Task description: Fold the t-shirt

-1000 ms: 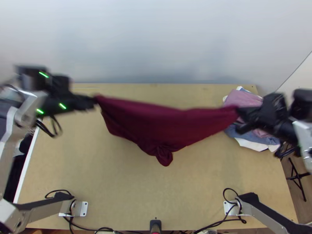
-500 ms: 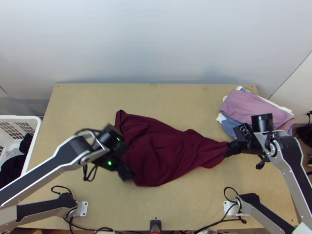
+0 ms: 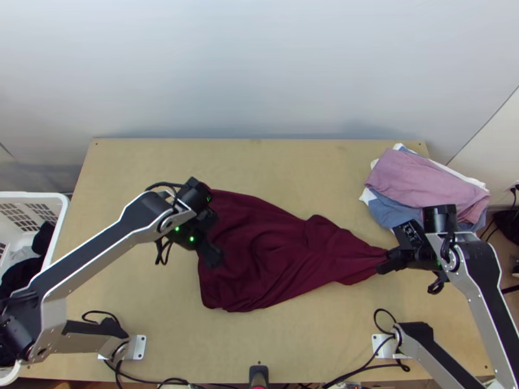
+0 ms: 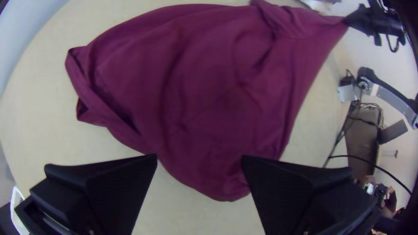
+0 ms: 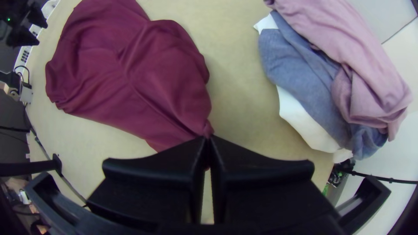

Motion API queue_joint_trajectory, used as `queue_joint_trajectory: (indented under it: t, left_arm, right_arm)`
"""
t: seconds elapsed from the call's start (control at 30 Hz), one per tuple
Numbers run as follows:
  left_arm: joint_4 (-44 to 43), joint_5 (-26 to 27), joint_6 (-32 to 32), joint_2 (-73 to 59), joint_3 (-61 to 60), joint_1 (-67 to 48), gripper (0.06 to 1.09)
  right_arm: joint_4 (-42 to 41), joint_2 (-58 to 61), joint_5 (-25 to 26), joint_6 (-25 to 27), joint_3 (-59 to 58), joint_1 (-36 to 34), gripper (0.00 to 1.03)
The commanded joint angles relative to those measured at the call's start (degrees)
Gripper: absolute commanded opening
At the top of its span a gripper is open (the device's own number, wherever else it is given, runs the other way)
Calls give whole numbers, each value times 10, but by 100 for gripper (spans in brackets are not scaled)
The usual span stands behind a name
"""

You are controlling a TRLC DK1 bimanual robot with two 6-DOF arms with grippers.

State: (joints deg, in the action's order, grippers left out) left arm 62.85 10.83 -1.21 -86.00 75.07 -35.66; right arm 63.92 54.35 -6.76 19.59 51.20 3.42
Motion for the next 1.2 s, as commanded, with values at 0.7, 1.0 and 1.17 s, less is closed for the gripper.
queue_joint_trajectory:
  t: [0.7,1.0,1.17]
  left_arm:
    - [-178,-149,-100,65,-178,1,94]
    - [-241,-148,-75,68,-207,-40,83]
    - [-280,-156,-77,66,-235,-56,83]
  right_arm:
    - [-50,-10,30,38,-17,-146,3]
    - [-71,-10,35,31,-17,-145,3]
    - [-71,-19,34,26,-14,-131,3]
